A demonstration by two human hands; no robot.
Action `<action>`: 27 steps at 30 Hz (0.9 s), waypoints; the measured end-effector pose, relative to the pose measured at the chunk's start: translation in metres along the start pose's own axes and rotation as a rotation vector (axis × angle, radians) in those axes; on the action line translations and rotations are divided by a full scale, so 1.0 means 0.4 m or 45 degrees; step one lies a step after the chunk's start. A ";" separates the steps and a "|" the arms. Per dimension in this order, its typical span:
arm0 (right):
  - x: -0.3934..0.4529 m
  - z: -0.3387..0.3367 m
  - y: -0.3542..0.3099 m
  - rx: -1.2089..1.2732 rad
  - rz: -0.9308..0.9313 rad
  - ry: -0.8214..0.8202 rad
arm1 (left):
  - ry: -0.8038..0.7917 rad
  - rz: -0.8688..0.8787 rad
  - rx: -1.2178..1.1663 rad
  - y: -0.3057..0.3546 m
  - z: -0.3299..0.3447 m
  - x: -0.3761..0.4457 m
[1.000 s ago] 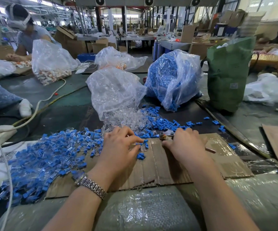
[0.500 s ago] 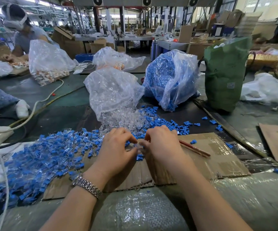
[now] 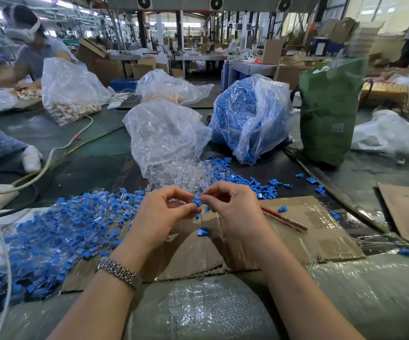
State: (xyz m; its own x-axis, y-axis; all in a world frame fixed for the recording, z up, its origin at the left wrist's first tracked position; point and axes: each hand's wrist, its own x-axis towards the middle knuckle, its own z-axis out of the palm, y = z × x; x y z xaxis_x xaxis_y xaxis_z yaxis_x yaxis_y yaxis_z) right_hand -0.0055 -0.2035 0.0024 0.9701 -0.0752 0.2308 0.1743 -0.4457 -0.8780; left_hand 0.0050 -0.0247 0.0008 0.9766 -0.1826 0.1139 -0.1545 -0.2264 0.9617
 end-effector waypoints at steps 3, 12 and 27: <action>0.000 -0.003 -0.003 0.146 -0.036 -0.066 | -0.051 -0.036 -0.127 0.000 0.001 -0.001; -0.016 -0.009 -0.014 0.058 -0.163 -0.188 | -0.062 0.014 -0.041 0.004 -0.003 -0.008; -0.022 -0.012 -0.015 0.025 -0.316 -0.083 | -0.201 -0.140 -0.565 0.012 -0.012 -0.008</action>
State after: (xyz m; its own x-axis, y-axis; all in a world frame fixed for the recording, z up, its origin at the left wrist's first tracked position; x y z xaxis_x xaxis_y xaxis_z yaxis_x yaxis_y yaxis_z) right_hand -0.0160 -0.2042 0.0076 0.9059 0.0922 0.4134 0.4112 -0.4258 -0.8060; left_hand 0.0018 -0.0204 0.0063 0.9435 -0.3313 -0.0007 0.0610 0.1716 0.9833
